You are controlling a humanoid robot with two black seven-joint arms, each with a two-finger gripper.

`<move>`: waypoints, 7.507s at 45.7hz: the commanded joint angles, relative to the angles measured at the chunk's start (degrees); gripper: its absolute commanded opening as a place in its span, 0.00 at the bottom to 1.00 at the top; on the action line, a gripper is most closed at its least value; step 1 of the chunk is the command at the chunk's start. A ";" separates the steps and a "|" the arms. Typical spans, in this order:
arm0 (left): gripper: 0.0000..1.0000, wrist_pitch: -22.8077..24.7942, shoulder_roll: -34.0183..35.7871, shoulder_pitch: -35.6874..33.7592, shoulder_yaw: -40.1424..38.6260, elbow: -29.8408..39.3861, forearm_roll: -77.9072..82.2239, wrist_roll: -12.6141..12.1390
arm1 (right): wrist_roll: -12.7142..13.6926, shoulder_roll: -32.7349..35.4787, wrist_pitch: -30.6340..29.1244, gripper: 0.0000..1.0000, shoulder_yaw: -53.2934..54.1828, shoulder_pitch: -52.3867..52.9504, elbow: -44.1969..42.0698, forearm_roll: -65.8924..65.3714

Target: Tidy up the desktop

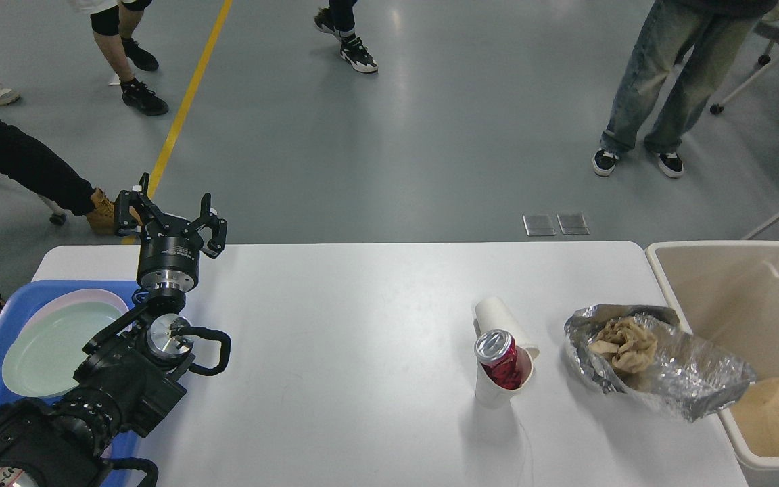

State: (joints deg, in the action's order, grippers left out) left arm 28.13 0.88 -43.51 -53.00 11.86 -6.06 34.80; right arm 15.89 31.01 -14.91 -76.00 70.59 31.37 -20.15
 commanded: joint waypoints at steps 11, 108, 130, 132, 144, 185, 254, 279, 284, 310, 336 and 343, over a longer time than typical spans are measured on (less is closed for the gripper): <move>0.96 -0.01 0.00 0.00 0.00 0.00 -0.01 0.00 | -0.07 -3.76 1.28 0.00 5.68 -14.77 -11.51 0.02; 0.96 -0.01 0.00 0.00 0.00 0.00 -0.01 0.00 | -0.15 -3.14 -40.09 1.00 -3.19 52.80 20.13 3.88; 0.96 -0.01 0.00 0.00 0.00 0.00 -0.01 0.00 | -0.15 -10.27 -40.09 1.00 -1.52 61.95 23.38 4.68; 0.96 -0.01 0.00 0.00 0.00 0.00 -0.01 0.00 | -0.15 -9.57 -40.09 1.00 -2.57 61.16 23.38 5.11; 0.96 0.08 0.00 0.00 0.00 0.00 -0.01 0.00 | 0.02 -6.05 -40.09 1.00 -10.04 57.73 24.17 18.11; 0.96 -0.01 0.00 0.00 0.00 0.00 -0.01 0.00 | -0.07 0.11 -40.09 1.00 -4.42 27.41 23.91 26.83; 0.96 0.08 0.00 0.00 0.00 0.00 -0.01 0.00 | 0.02 -0.33 -40.09 1.00 8.59 17.13 19.78 26.74; 0.96 -0.01 0.00 0.00 0.00 0.00 -0.01 0.00 | 0.11 -0.60 -31.77 1.00 11.84 14.23 19.78 26.56; 0.96 0.08 0.00 0.00 0.00 0.00 -0.01 0.00 | 0.11 -0.60 -30.36 1.00 11.75 12.91 19.69 26.56; 0.96 -0.01 0.00 0.00 0.00 0.00 -0.01 0.00 | 0.29 -1.04 -24.12 0.00 12.10 10.01 19.78 26.47; 0.96 -0.01 0.00 0.00 0.00 0.00 -0.01 0.00 | 0.29 -0.77 -24.56 0.00 12.10 10.62 19.87 26.47; 0.96 -0.01 0.00 0.00 0.00 0.00 -0.01 0.00 | 0.29 -0.51 -24.64 0.00 12.01 10.80 19.95 26.47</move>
State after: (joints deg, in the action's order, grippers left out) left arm 28.14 0.87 -43.51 -53.00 11.87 -6.06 34.80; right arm 16.18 30.41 -39.51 -63.90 81.33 51.29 6.34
